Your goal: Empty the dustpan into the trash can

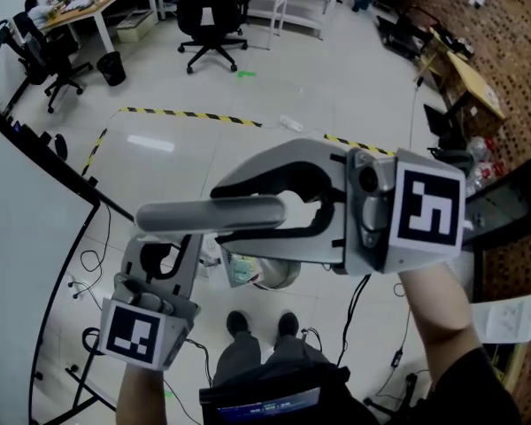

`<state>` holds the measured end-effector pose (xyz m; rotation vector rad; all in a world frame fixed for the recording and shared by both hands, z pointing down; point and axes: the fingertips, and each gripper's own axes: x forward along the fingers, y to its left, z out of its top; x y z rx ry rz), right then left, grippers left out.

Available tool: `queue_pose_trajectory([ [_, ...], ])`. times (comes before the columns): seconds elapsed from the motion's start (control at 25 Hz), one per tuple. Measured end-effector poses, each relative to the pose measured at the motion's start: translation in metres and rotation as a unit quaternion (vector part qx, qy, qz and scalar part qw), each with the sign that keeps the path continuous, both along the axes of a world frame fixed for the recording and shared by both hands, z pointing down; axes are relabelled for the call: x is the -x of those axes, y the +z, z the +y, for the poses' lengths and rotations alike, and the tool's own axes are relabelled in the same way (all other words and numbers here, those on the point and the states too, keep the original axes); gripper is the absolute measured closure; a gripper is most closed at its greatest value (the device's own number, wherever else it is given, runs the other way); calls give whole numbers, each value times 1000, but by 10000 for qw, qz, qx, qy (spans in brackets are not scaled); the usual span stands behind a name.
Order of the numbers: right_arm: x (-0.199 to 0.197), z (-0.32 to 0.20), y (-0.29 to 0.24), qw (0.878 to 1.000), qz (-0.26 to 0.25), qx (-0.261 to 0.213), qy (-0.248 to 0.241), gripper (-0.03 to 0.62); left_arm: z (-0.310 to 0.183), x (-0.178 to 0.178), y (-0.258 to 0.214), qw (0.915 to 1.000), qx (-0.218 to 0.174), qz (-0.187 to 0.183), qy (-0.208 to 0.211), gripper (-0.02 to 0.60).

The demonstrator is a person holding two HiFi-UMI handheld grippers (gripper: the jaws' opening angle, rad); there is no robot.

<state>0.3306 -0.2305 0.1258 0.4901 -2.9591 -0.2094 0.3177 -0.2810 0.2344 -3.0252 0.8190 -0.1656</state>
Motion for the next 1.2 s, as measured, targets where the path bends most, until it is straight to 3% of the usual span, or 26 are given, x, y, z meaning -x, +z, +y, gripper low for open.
queue_pose_trajectory([
  [0.48,-30,8,24,9995,7,-63,-322,447,11,-28,25,9996,-233,-151,-63,532],
  [0.8,-40,9,40,9995,19,52,-304,447,12,-34,40,9975,-347,-606,48,531],
  [1.2,-62,21,52,9992,242,101,-310,447,26,-52,47,9949,-631,-745,236,529],
])
